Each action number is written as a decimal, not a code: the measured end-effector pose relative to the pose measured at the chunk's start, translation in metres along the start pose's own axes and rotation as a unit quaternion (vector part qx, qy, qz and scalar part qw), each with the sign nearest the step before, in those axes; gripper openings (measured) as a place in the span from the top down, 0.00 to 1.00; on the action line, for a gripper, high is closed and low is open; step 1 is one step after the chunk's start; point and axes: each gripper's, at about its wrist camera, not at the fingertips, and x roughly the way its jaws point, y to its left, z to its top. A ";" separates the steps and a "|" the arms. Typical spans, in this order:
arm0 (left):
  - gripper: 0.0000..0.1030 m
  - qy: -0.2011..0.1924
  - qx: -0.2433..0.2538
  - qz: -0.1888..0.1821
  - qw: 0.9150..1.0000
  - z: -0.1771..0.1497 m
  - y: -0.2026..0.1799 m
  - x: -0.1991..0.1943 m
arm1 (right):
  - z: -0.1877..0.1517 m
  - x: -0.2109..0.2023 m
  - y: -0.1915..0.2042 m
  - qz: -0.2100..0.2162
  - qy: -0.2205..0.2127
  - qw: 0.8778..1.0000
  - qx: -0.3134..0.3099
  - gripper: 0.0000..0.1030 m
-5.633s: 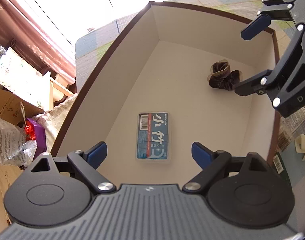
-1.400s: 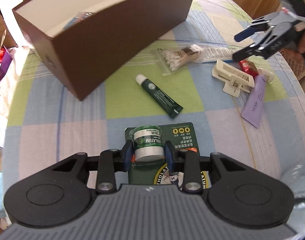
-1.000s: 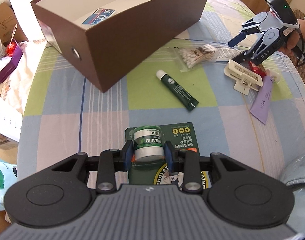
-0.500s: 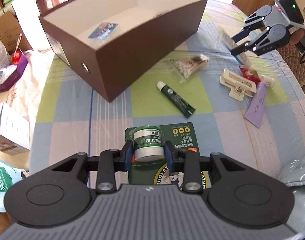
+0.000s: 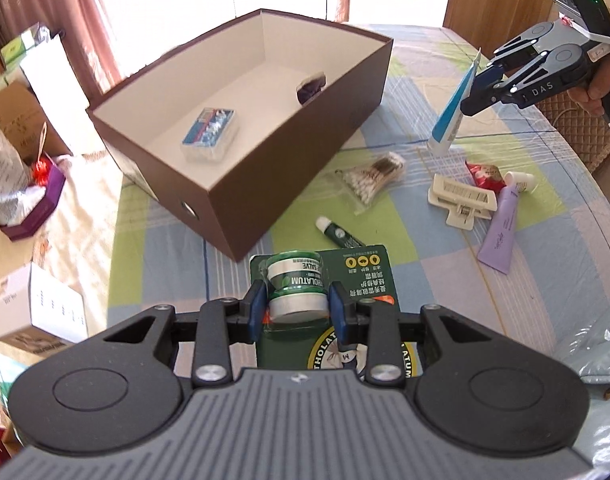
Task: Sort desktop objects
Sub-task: 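Carry the green card pack and white tube over the brown box with both tools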
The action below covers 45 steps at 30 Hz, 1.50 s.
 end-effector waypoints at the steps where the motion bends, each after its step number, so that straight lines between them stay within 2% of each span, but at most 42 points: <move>1: 0.72 -0.004 0.004 0.001 1.000 0.003 0.001 -0.002 | 0.002 -0.002 0.001 0.000 -0.003 1.000 0.003 0.64; 15: 0.72 -0.056 0.068 0.027 0.996 0.064 0.028 -0.020 | 0.034 -0.019 0.007 0.000 -0.036 0.999 0.014 0.64; 26: 0.72 -0.088 0.110 0.048 0.989 0.116 0.050 -0.011 | 0.063 -0.029 0.003 -0.001 -0.060 0.998 0.018 0.63; 34: 0.72 -0.096 0.126 0.060 0.986 0.144 0.067 0.007 | 0.096 -0.027 0.001 0.004 -0.080 0.997 0.015 0.64; 45: 0.72 -0.085 0.151 0.040 0.984 0.163 0.081 0.056 | 0.137 0.005 0.001 0.016 -0.092 0.995 0.033 0.64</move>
